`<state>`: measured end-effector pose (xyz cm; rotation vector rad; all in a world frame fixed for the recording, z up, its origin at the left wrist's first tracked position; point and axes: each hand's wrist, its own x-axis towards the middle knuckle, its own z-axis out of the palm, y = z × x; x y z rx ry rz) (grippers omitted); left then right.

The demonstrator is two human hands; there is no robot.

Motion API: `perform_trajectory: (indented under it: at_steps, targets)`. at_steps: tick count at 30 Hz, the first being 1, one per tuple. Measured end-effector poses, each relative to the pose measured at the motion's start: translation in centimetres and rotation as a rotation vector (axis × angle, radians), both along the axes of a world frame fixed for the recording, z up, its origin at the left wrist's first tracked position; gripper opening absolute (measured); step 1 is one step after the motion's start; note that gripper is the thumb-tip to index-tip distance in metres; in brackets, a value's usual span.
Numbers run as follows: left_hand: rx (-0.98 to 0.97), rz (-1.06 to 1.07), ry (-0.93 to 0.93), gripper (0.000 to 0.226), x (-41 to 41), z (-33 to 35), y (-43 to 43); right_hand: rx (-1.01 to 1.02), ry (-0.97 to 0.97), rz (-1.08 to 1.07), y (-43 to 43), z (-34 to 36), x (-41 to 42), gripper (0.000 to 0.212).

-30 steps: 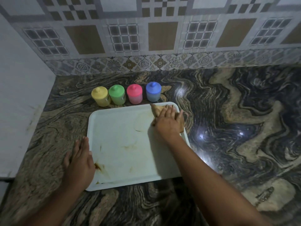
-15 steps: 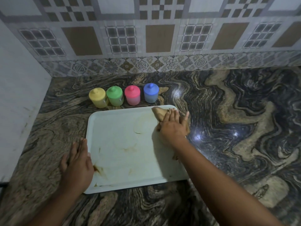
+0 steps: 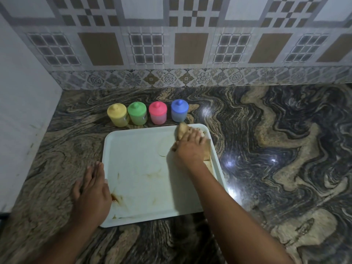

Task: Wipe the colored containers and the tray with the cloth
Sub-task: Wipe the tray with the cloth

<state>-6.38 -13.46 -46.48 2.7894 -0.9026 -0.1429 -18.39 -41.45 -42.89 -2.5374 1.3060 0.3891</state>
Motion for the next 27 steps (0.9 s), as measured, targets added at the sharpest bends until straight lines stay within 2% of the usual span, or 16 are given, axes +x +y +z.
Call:
perform_trajectory:
  at_steps: [3, 5, 8, 10, 12, 14, 17, 19, 22, 25, 27]
  targets:
    - [-0.023, 0.025, 0.010, 0.054, -0.1, 0.1, -0.1, -0.036, -0.129, 0.221, 2.9, -0.7, 0.3, 0.067]
    - [-0.036, 0.030, 0.014, 0.054, -0.1, 0.1, 0.0, 0.022, -0.218, 0.352, 6.2, -0.6, 0.3, 0.075]
    - [-0.069, 0.024, 0.028, 0.052, -0.1, 0.1, 0.1, 0.075, -0.250, 0.659, 11.1, -0.9, -1.4, 0.080]
    - [-0.087, 0.025, 0.021, 0.052, 0.0, 0.0, 0.3, 0.129, -0.285, 0.763, 12.6, -1.3, -4.8, 0.080]
    - [-0.078, 0.024, 0.015, 0.052, 0.0, 0.0, 0.3, 0.029, -0.312, 0.698, 10.7, -1.6, -8.5, 0.077]
    - [-0.065, 0.022, 0.022, 0.056, 0.0, 0.0, 0.3, -0.139, -0.253, 0.452, 7.0, -1.9, -9.9, 0.067]
    - [-0.047, 0.018, 0.045, 0.053, 0.2, 0.1, 0.3, -0.021, -0.143, 0.224, 3.5, -1.2, -4.7, 0.061]
    - [-0.047, 0.009, 0.058, 0.054, 0.3, 0.2, 0.3, 0.011, -0.158, 0.272, 4.8, -1.0, 0.4, 0.057]
    - [-0.098, -0.005, 0.060, 0.055, 0.2, 0.3, 0.5, 0.080, -0.253, 0.481, 9.6, -1.1, 4.2, 0.059]
    - [-0.151, -0.006, 0.065, 0.058, 0.4, 0.2, 0.7, 0.124, -0.303, 0.757, 14.6, -1.5, 1.3, 0.063]
    - [-0.175, 0.013, 0.075, 0.057, 0.4, 0.0, 0.7, 0.180, -0.342, 0.885, 15.2, -1.3, -1.9, 0.054]
